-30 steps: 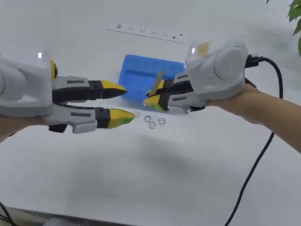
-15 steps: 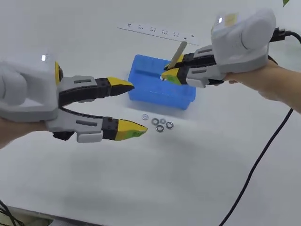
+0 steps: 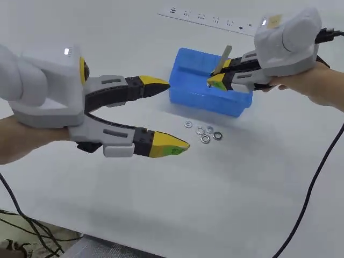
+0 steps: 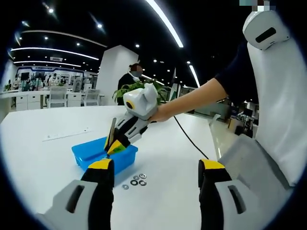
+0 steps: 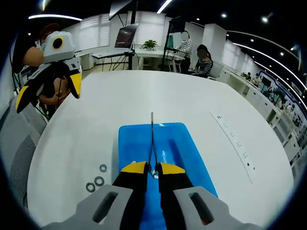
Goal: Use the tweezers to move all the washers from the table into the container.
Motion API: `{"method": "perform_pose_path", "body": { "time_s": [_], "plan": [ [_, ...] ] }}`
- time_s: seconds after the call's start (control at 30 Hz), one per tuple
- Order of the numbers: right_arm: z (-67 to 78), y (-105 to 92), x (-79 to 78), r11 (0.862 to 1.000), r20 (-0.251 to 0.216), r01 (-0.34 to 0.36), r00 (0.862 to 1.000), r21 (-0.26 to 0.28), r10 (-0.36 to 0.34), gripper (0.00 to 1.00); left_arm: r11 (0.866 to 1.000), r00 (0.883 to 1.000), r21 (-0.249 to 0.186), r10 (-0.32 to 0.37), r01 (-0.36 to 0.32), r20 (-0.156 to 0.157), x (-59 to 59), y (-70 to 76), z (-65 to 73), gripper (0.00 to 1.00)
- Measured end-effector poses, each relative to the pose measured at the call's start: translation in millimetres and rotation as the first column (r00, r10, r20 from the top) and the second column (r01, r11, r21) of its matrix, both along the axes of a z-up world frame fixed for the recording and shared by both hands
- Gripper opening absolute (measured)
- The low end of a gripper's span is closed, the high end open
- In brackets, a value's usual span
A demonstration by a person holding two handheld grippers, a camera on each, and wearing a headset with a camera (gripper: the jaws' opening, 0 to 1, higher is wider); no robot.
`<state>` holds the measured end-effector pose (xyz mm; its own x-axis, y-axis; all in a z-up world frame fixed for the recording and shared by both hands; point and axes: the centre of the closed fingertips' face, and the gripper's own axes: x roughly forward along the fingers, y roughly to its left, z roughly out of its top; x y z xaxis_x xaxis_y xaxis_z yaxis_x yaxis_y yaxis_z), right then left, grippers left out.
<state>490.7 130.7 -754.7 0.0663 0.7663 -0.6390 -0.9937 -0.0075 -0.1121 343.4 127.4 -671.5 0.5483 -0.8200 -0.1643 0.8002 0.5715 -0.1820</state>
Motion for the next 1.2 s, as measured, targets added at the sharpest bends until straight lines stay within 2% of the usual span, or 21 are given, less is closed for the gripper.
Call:
{"method": "perform_pose_path", "body": {
  "time_s": [0.1, 0.27, 0.43, 0.5, 0.53, 0.77, 0.9, 1.1, 1.13, 1.17, 1.2],
  "plan": [
    [-7.7, 2.1, 2.1, 1.0, 0.003, -0.013, 1.0, -0.014, 0.013, 0.1, 1.0, 1.0, 0.006, 0.016, -0.016, -0.003, 1.1, 2.6, -2.3, 0.77],
    [-12.2, 4.7, 4.1, 1.0, -0.012, -0.02, 1.0, -0.017, 0.02, 0.1, 0.999, 1.0, -0.023, 0.028, -0.028, 0.002, 2.9, 3.3, 3.4, 0.8],
    [-21.1, 2.6, 4.3, 0.999, -0.016, -0.03, 0.999, -0.04, 0.03, 0.1, 1.0, 1.0, -0.011, 0.029, -0.029, -0.001, 4.0, 2.0, 1.7, 0.79],
    [-20.2, 3.7, 5.0, 0.999, -0.006, -0.035, 0.999, -0.025, 0.035, 0.1, 1.0, 1.0, -0.008, 0.026, -0.026, 0.0, 3.7, 0.7, 1.4, 0.79],
    [-22.3, 2.5, 5.8, 0.999, -0.016, -0.025, 1.0, -0.034, 0.025, 0.1, 1.0, 1.0, -0.008, 0.025, -0.025, -0.002, 3.8, 0.2, 1.1, 0.79],
    [-14.7, -2.3, 9.3, 1.0, -0.009, -0.017, 1.0, -0.025, 0.017, 0.11, 0.999, 1.0, -0.021, 0.029, -0.029, 0.001, 7.1, -0.7, 4.6, 0.78],
    [-11.0, -3.6, 9.7, 1.0, -0.011, -0.009, 1.0, -0.019, 0.008, 0.11, 1.0, 1.0, -0.01, 0.022, -0.022, 0.002, 7.7, -2.1, 4.4, 0.78],
    [-2.8, -5.7, 8.8, 1.0, -0.007, 0.004, 1.0, -0.016, -0.004, 0.09, 0.999, 0.999, -0.018, 0.038, -0.038, 0.008, 12.9, 0.3, 5.8, 0.77],
    [-0.8, -5.4, 7.3, 1.0, -0.01, 0.001, 1.0, -0.011, -0.001, 0.09, 0.999, 0.999, -0.016, 0.047, -0.047, 0.017, 15.2, 1.9, 6.1, 0.76],
    [1.5, -4.8, 5.1, 1.0, -0.01, -0.001, 1.0, -0.01, 0.001, 0.09, 0.998, 0.997, -0.003, 0.066, -0.066, 0.043, 20.8, 5.8, 7.0, 0.75],
    [3.1, -4.4, 3.9, 1.0, -0.008, -0.006, 1.0, -0.009, 0.006, 0.09, 0.997, 0.996, -0.002, 0.077, -0.077, 0.047, 24.1, 8.0, 7.3, 0.73]
  ]
}}
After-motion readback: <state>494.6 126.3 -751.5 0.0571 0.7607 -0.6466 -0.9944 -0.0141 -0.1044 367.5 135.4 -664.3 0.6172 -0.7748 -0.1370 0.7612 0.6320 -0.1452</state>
